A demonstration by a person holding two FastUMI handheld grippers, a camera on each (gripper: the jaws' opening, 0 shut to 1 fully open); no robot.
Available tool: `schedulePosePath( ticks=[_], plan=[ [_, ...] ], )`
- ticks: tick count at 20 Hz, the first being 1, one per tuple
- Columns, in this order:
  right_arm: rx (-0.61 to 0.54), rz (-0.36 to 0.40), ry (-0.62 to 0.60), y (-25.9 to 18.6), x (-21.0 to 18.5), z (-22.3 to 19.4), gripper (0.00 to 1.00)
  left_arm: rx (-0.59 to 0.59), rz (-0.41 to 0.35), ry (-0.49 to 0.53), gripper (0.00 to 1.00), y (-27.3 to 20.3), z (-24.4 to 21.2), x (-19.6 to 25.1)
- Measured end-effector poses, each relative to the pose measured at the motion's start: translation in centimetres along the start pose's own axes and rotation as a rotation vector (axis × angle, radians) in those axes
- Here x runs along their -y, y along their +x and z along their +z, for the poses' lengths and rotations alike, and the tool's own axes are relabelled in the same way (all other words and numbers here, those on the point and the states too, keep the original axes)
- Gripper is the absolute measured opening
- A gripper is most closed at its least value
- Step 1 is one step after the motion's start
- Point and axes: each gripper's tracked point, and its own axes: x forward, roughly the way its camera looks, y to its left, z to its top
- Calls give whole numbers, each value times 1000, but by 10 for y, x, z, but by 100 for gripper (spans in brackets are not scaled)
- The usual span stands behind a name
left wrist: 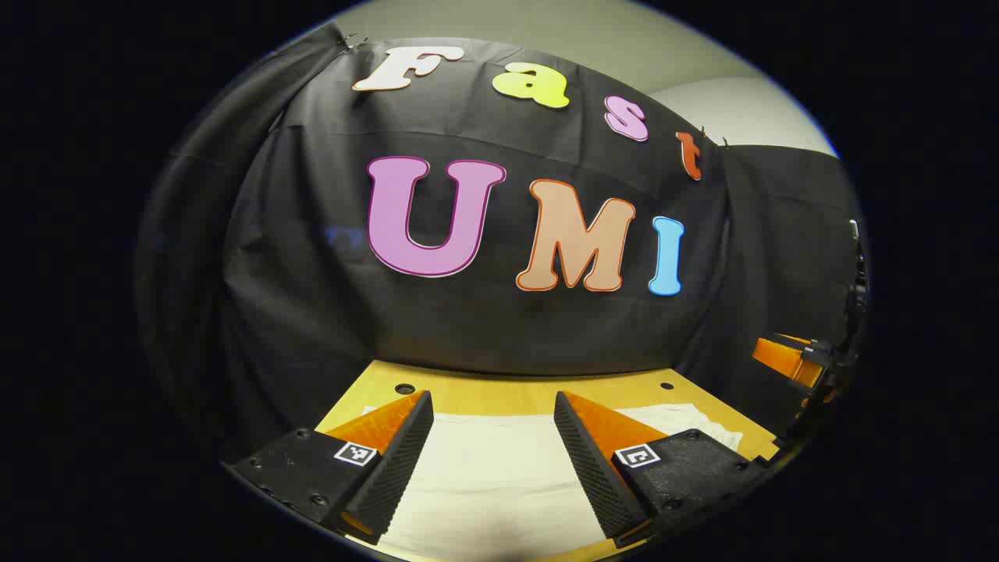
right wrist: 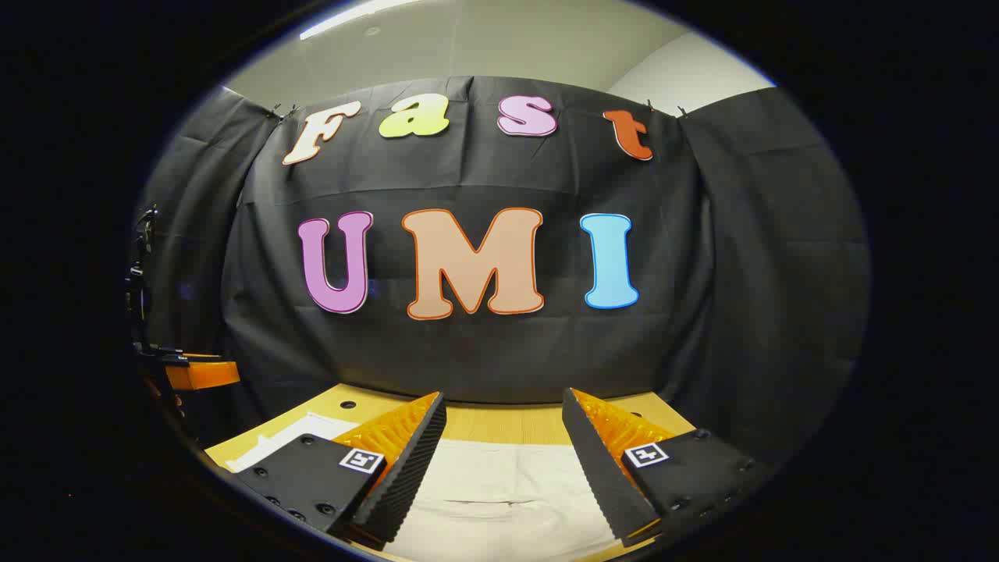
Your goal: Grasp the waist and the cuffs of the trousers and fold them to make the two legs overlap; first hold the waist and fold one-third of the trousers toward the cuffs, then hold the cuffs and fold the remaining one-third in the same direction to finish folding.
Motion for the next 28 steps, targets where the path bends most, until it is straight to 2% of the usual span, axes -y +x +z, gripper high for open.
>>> schedulePosePath(
  ticks=[1,5,6,7,9,10,12,14,18,20,22,23,26,28],
  plan=[
    [-4,2,1,-1,-2,-1,96,-8,3,-1,94,0,-2,-2],
    [-7,6,4,2,-9,-1,96,-33,14,22,94,-1,-8,-11],
    [-8,6,4,3,-10,-3,96,-38,13,26,92,-2,-8,-13],
    [-10,7,5,4,-12,-3,92,-34,5,25,94,-2,-7,-12],
    [-16,9,3,5,-15,-6,92,-40,-4,16,95,0,-10,-14],
    [-18,11,0,5,-17,-6,96,-48,-4,15,95,-1,-12,-15],
    [-29,13,-5,5,-20,-11,92,-66,-8,21,94,-2,-18,-18],
    [-34,17,-8,4,-23,-12,96,-81,-10,36,95,-4,-22,-21],
    [-36,21,-4,3,-27,-14,92,-103,-5,42,95,-10,-30,-27],
    [-39,22,0,3,-28,-17,96,-115,-7,50,95,-12,-35,-29],
    [-47,22,-2,3,-28,-22,92,-135,-6,67,95,-14,-42,-33],
    [-51,21,-3,3,-27,-24,96,-151,-17,73,95,-16,-49,-32],
    [-60,21,2,1,-27,-28,96,-225,-91,101,95,-21,-76,-27],
    [-69,22,7,0,-25,-32,92,-303,-170,130,94,-25,-99,-20]
  ],
)
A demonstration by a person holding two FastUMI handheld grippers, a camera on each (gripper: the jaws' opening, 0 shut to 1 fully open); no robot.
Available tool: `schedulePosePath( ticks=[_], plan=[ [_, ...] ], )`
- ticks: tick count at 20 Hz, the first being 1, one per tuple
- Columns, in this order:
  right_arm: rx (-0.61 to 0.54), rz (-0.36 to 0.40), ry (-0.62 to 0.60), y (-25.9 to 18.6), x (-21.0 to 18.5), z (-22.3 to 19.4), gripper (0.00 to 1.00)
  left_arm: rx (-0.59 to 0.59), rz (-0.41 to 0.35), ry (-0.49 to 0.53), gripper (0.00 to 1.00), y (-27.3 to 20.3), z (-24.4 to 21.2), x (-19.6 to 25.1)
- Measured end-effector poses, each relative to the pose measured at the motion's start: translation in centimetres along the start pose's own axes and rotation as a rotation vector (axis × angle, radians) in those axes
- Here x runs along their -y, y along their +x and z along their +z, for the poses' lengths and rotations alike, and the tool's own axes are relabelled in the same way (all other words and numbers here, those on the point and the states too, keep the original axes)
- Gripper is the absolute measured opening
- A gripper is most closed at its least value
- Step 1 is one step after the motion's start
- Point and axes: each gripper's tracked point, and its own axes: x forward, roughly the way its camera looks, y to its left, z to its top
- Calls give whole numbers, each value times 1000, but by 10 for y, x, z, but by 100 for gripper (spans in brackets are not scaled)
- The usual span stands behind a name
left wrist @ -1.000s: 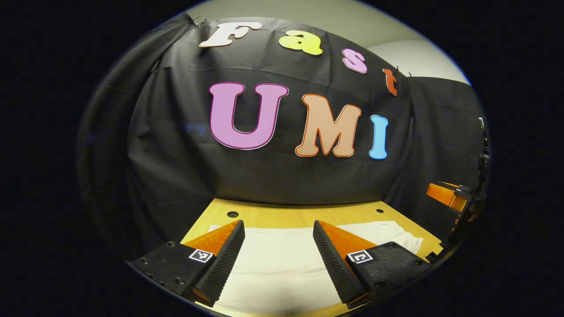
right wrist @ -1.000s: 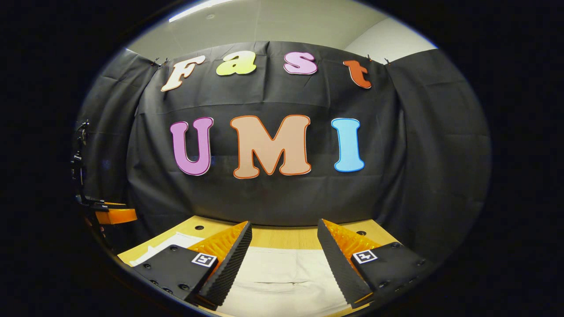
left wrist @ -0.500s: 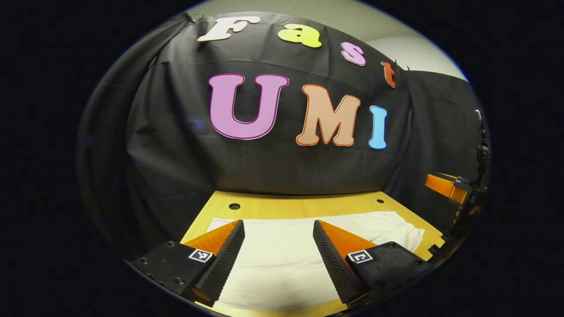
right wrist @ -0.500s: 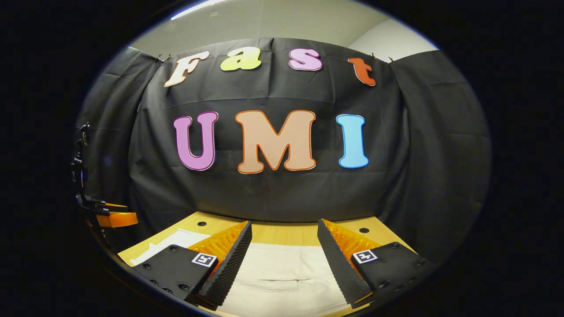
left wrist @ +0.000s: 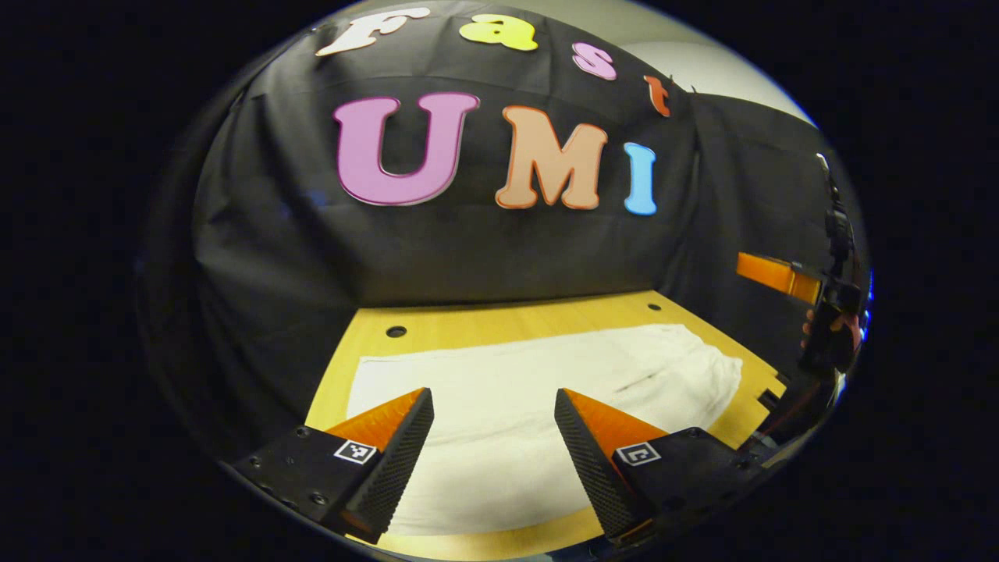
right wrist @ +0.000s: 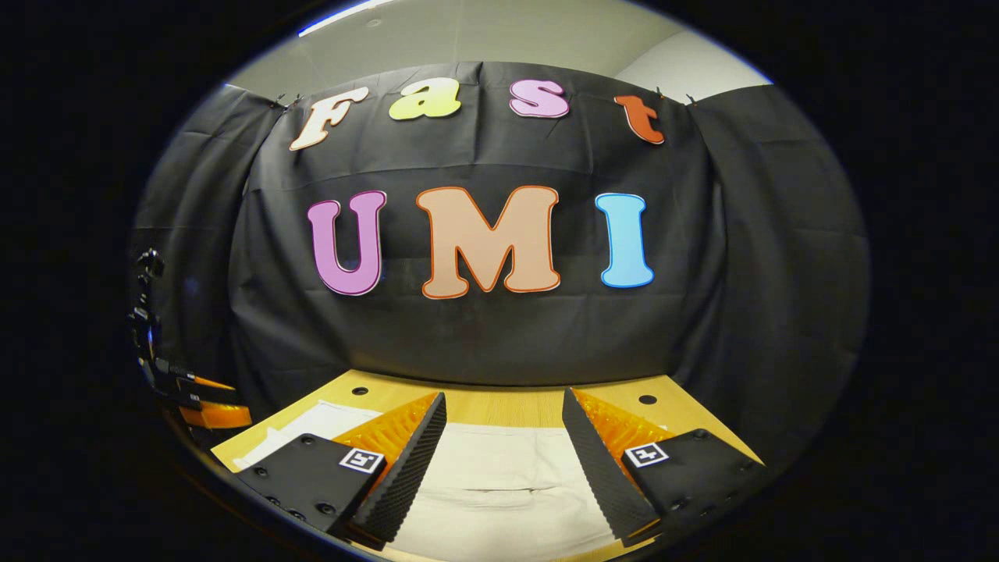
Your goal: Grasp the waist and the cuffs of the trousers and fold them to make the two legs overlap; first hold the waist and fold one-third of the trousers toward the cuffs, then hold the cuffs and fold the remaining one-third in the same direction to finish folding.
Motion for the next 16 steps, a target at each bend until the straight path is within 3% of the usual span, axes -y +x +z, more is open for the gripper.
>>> schedulePosePath(
  ticks=[4,5,7,8,9,11,16],
  plan=[
    [-22,-21,-8,-2,10,-12,92,-173,-149,146,95,-2,-55,6],
    [-29,-27,-8,-2,13,-16,96,-217,-192,184,95,-3,-69,8],
    [-48,-32,-3,-3,16,-24,92,-336,-278,257,94,-12,-101,5],
    [-59,-33,-5,-4,17,-27,96,-403,-318,303,94,-17,-118,-1],
    [-68,-37,-11,-5,20,-31,92,-485,-341,363,94,-21,-139,-12],
    [-83,-48,-15,-5,26,-37,96,-593,-385,457,93,-29,-165,-26],
    [-122,-66,-7,-3,38,-51,96,-802,-469,577,93,-48,-214,-52]
  ],
)
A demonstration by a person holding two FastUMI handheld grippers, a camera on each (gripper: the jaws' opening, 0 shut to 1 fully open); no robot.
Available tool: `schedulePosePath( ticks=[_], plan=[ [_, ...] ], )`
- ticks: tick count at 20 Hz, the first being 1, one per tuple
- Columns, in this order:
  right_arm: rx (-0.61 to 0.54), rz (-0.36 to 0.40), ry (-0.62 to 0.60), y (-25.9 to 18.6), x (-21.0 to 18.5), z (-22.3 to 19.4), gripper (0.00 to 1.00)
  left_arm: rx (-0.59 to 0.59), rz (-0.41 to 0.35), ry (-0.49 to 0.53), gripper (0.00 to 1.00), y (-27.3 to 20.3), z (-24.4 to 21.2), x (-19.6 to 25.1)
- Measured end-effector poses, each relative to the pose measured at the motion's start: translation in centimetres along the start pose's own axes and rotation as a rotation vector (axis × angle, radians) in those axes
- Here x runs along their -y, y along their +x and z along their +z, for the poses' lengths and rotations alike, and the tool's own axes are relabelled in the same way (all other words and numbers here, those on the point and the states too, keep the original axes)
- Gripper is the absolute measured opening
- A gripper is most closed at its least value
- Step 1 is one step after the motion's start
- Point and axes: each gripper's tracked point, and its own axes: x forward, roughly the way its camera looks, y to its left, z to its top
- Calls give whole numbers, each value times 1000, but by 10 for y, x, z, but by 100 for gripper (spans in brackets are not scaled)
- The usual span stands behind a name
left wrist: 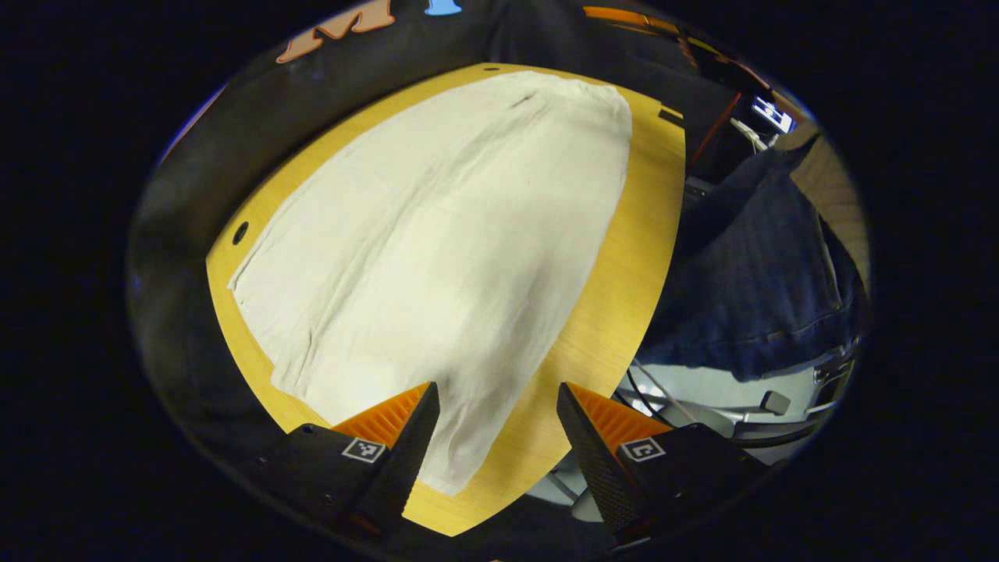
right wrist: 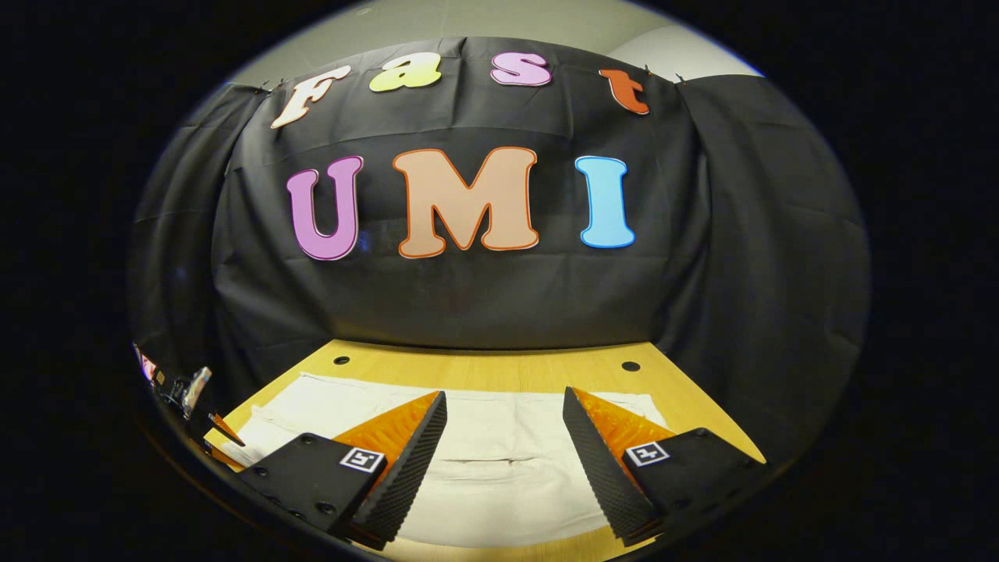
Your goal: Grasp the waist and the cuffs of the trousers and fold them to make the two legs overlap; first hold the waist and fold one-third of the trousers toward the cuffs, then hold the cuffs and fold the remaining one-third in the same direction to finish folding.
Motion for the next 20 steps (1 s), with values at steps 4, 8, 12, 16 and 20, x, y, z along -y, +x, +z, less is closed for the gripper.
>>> schedulePosePath(
  ticks=[4,8,12,16,20],
  plan=[
    [-21,-19,-8,2,7,-9,96,-70,-22,48,93,7,-12,7],
    [-45,-30,-21,3,12,-19,96,-134,-38,79,92,14,-28,4],
    [-69,-29,-37,7,13,-25,96,-175,-54,121,90,23,-38,4],
    [-98,-7,-60,13,9,-35,96,-194,-55,156,90,27,-38,3],
    [-121,32,-72,19,0,-44,96,-227,-58,169,90,29,-38,3]
  ],
)
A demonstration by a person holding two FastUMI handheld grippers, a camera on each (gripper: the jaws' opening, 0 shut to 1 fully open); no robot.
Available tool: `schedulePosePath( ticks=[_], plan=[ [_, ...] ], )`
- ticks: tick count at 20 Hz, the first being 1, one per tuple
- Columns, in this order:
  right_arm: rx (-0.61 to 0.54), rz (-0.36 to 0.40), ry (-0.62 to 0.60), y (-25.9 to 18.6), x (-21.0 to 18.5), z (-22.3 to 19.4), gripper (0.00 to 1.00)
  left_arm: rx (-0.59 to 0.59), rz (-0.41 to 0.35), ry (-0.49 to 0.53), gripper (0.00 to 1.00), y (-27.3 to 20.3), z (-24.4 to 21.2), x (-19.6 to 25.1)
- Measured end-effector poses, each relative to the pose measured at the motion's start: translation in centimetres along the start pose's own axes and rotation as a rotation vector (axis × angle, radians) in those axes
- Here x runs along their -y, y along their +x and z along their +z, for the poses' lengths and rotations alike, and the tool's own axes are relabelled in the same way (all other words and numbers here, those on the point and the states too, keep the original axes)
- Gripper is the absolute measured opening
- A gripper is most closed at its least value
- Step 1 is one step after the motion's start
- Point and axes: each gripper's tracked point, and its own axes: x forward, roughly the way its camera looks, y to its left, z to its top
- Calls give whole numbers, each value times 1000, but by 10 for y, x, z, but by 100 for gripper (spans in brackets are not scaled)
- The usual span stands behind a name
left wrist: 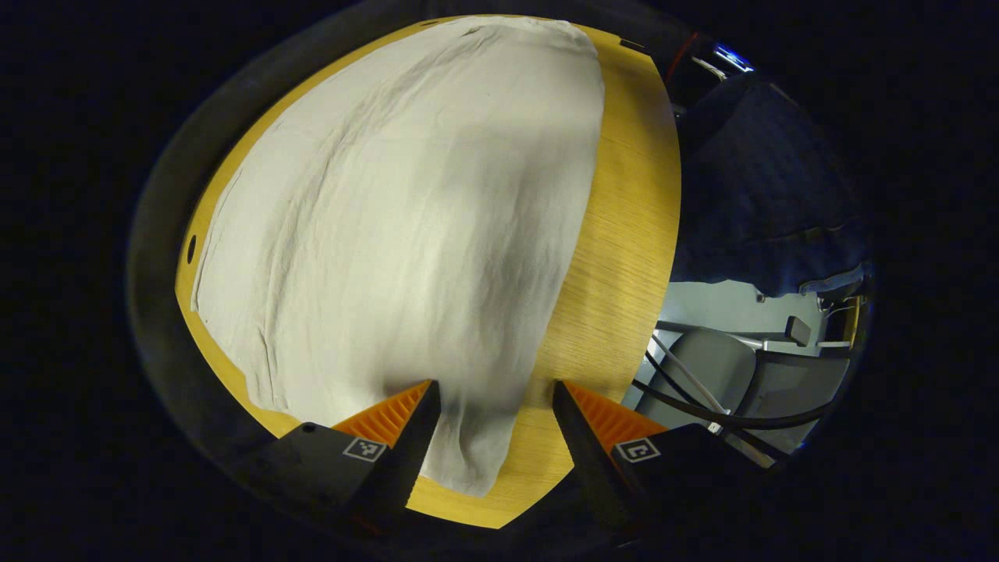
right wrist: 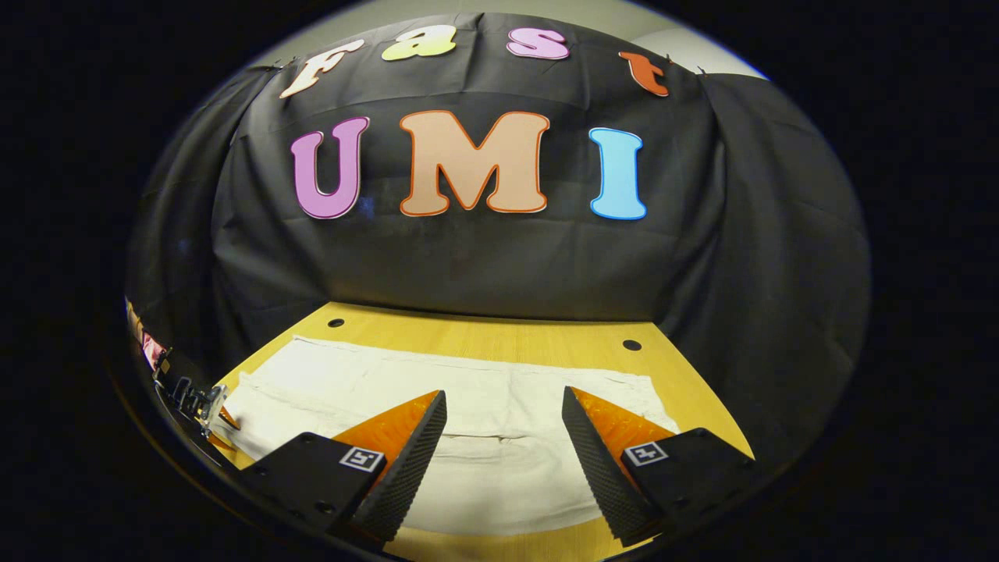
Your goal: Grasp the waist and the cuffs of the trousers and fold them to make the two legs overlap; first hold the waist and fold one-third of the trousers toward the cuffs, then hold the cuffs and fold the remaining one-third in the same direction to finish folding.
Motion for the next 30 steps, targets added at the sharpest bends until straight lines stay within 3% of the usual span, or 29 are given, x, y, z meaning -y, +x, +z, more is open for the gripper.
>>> schedulePosePath(
  ticks=[3,5,7,8,9,10,11,17,26,30],
  plan=[
    [-21,39,-24,9,-8,-7,97,4,2,10,87,3,3,-2],
    [-38,76,-36,13,-16,-12,94,5,7,8,72,1,5,-6],
    [-43,103,-50,16,-18,-12,94,19,20,14,54,3,8,-7],
    [-49,115,-57,19,-19,-14,95,31,36,19,33,3,10,-7],
    [-57,127,-65,21,-19,-16,95,41,55,22,23,3,11,-12],
    [-66,137,-74,22,-19,-19,95,36,58,10,4,3,10,-13],
    [-75,152,-87,23,-19,-22,95,37,55,-5,0,3,12,-12],
    [-200,261,-227,30,2,-67,96,-9,19,-11,0,4,11,-13],
    [-524,346,-591,17,143,-163,97,-53,36,-43,0,5,12,-16],
    [-643,411,-747,10,183,-193,98,-80,47,-65,0,5,12,-17]
  ],
)
